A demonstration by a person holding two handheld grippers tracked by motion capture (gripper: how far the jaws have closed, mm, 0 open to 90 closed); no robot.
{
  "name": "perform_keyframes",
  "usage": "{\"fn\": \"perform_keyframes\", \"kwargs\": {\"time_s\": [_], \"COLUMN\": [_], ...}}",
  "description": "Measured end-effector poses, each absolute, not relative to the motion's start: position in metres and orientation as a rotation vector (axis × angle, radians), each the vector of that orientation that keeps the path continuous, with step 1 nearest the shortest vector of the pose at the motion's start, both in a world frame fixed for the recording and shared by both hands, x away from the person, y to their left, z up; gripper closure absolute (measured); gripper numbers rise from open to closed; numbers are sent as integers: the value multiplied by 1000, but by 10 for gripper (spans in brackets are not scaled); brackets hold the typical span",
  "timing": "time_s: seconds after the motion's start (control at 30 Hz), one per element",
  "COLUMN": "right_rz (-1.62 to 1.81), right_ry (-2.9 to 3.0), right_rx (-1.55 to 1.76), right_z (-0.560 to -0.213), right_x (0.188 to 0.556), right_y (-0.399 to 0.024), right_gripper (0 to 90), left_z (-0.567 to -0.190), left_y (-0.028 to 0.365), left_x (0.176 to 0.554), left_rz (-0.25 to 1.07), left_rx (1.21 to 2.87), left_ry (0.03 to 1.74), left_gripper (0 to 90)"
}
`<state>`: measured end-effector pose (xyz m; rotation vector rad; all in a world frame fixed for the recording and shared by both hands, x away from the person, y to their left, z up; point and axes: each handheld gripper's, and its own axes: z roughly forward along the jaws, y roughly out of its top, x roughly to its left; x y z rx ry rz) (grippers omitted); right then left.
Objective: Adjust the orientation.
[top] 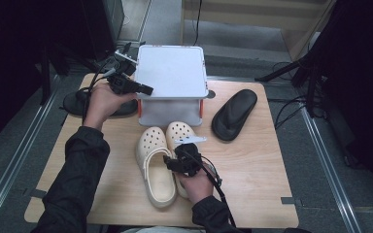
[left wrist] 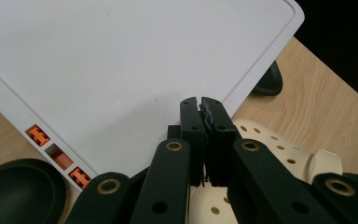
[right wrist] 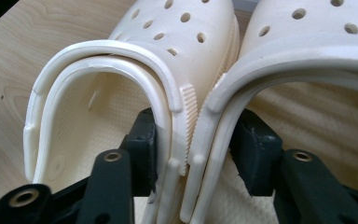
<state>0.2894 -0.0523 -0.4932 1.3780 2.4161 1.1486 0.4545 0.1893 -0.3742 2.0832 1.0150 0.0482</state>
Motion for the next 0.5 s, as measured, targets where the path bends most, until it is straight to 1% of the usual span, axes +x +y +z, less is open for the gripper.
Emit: {"fn": "perform_keyframes", "kwargs": {"time_s": [0.23, 0.5], "right_rz": [1143, 1159], "right_ry": [2386, 2407], "right_rx": [1407, 1413], "right_z": [-491, -484], "right_x": [290, 296], "right_y": [-57, -62], "right_gripper": [645, 652], "left_z": [-374, -374], "left_y": [190, 190], "left_x": [455, 455], "left_rz": [41, 41], "left_rx": [2083, 2081], "left_ry": [1014, 1017], "left_gripper": [885, 883]}}
